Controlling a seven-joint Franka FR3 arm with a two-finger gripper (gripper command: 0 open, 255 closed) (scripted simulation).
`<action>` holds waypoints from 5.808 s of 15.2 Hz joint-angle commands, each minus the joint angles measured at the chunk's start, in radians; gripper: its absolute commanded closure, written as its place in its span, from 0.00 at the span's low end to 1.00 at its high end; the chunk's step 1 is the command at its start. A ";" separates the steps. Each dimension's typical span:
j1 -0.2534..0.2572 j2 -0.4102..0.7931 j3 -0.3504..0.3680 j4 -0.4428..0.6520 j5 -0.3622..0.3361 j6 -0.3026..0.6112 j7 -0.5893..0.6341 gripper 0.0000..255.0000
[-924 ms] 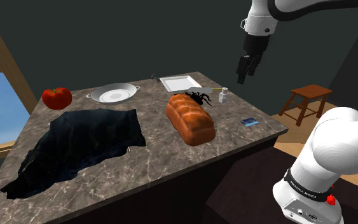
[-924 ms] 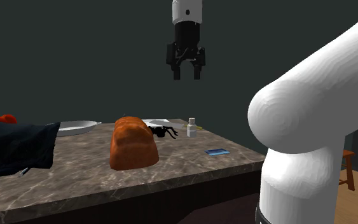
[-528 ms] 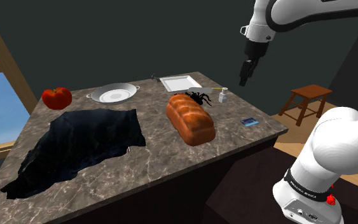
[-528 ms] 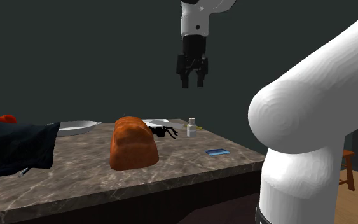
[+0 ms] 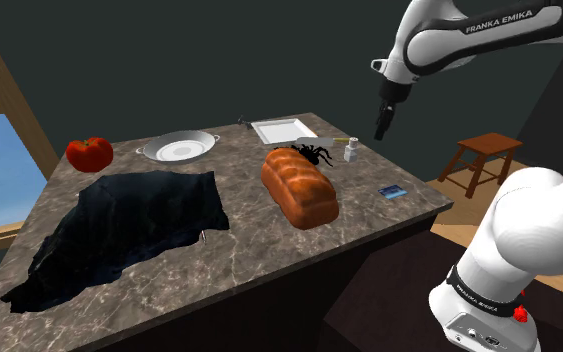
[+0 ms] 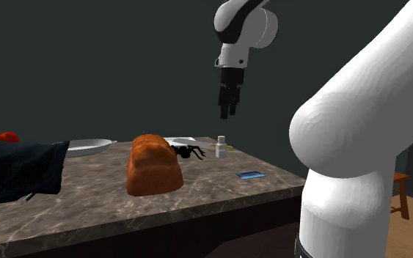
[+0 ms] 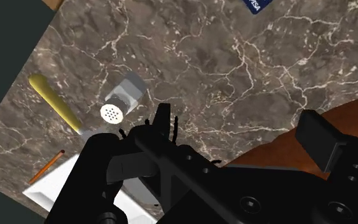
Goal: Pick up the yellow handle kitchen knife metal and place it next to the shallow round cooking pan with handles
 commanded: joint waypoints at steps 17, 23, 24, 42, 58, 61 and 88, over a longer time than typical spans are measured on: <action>0.267 0.865 -0.461 0.466 0.787 0.267 -1.271 0.00; 0.115 1.064 -0.333 0.657 0.962 0.203 -1.485 0.00; 0.111 1.074 -0.327 0.658 0.971 0.210 -1.490 0.00; 0.087 1.130 -0.288 0.667 1.023 0.245 -1.518 1.00; 0.126 1.050 -0.345 0.703 0.926 0.157 -1.437 1.00; 0.134 1.031 -0.358 0.718 0.901 0.131 -1.416 1.00; 0.495 0.952 -0.318 0.769 0.709 0.151 -0.904 1.00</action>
